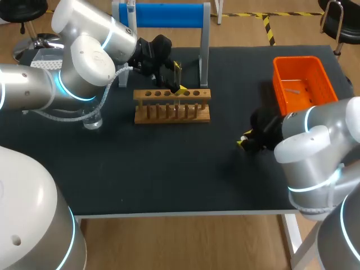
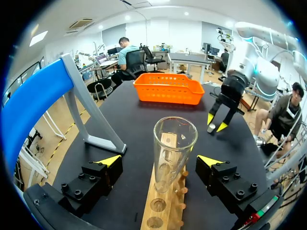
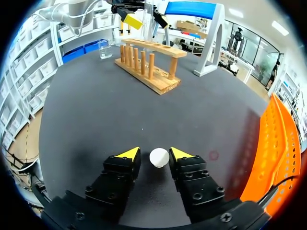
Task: Invert the test tube, pick up the pipette, mount the tip to pipette, aspirate from beaker and dispense into the tube, eject the tip, return the pipette, and cap with the stopper.
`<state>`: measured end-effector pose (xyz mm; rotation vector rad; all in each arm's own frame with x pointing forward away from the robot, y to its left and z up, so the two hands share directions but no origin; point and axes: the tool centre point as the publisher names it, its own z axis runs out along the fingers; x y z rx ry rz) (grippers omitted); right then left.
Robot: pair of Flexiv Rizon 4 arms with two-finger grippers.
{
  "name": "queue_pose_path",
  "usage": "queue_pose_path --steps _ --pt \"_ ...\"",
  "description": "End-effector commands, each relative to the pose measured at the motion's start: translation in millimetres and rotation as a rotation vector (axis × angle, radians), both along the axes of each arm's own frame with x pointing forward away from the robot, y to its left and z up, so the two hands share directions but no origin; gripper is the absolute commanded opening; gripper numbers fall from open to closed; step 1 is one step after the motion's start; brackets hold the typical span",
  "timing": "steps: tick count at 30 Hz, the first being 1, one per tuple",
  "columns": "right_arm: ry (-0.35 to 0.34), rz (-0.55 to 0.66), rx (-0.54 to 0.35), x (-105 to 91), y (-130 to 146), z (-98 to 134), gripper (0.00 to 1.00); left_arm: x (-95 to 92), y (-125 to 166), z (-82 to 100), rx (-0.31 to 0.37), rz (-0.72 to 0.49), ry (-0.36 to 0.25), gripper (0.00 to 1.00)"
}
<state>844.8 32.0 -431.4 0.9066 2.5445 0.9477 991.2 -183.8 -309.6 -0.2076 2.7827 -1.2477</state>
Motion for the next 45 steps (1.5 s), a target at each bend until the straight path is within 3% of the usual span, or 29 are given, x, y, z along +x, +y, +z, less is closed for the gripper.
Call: queue_pose_path --steps 1,20,24,26,27,39,45 --pt "0.003 0.000 -0.007 -0.2 0 2 0.36 0.0 0 0.7 0.003 -0.001 0.002 1.00" --pt "0.000 -0.008 -0.022 0.0 -2 0 0.32 0.0 0 0.7 0.003 -0.001 0.002 1.00" --pt "0.000 -0.007 -0.024 -0.3 -3 0 0.17 0.0 0 0.7 0.003 -0.001 0.002 1.00" --pt "-0.001 -0.007 -0.025 -0.5 -3 0 0.02 0.0 0 0.7 0.003 -0.001 0.002 1.00" --pt "-0.002 -0.007 -0.027 -0.6 -3 0 0.00 0.0 0 0.7 0.003 -0.001 0.002 1.00" --pt "-0.007 -0.010 -0.021 -0.5 -3 3 0.00 0.0 0 0.7 0.003 -0.001 0.002 1.00" --pt "-0.017 0.007 0.029 -1.6 -1 28 0.00 0.0 0 0.7 0.003 -0.001 0.002 1.00"
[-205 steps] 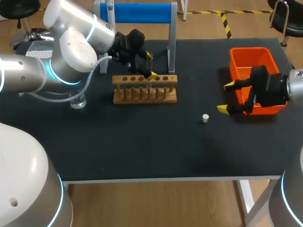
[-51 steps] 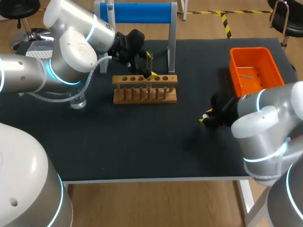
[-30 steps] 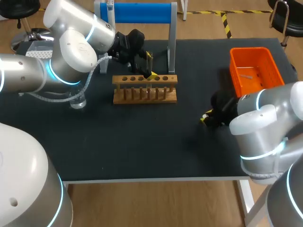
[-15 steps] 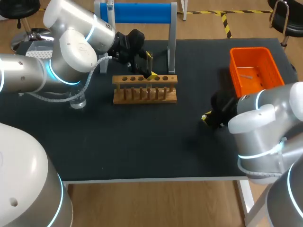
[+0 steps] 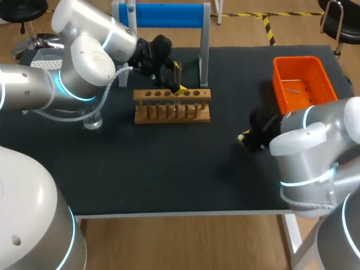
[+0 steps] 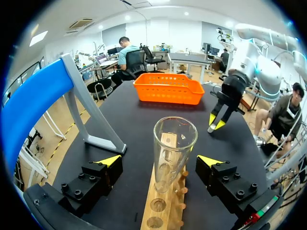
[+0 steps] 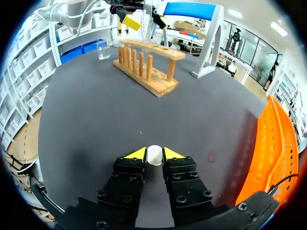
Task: Invert the test tube, pick up the pipette, mount the tip to pipette, aspirate from beaker and dispense into the tube, eject the tip, return the pipette, and cap with the stopper.
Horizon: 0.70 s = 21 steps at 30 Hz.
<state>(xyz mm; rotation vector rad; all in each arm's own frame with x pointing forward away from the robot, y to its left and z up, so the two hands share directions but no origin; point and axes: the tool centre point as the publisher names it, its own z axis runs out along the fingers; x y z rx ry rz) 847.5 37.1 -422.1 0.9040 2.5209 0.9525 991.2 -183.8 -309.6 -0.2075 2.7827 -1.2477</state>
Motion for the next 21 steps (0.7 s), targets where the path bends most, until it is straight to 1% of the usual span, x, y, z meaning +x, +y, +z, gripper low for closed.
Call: queue_pose_path --steps 1,7,9,12,13,14,19,21 --pt "0.000 0.026 0.035 -4.4 -6 25 0.00 0.0 0 0.7 0.003 -0.001 0.002 1.00" --pt "-0.012 0.085 0.111 2.4 -10 80 0.00 0.0 0 0.7 0.003 -0.001 0.002 1.00" --pt "-0.027 0.116 0.110 4.7 -11 99 0.00 0.0 0 0.7 0.003 -0.001 0.002 1.00" --pt "-0.036 0.168 0.134 5.7 -9 131 0.00 0.0 0 0.7 0.003 -0.001 0.002 1.00" --pt "-0.038 0.193 0.133 5.2 -7 141 0.00 0.0 0 0.7 0.003 -0.001 0.002 1.00" --pt "-0.045 0.218 0.142 4.1 -5 156 0.00 0.0 0 0.7 0.003 -0.001 0.002 1.00" --pt "-0.071 0.295 0.157 -2.6 6 203 0.00 0.0 0 0.7 0.003 -0.001 0.002 1.00" --pt "-0.071 0.295 0.157 -2.6 6 203 0.00 0.0 0 0.7 0.003 -0.001 0.002 1.00"
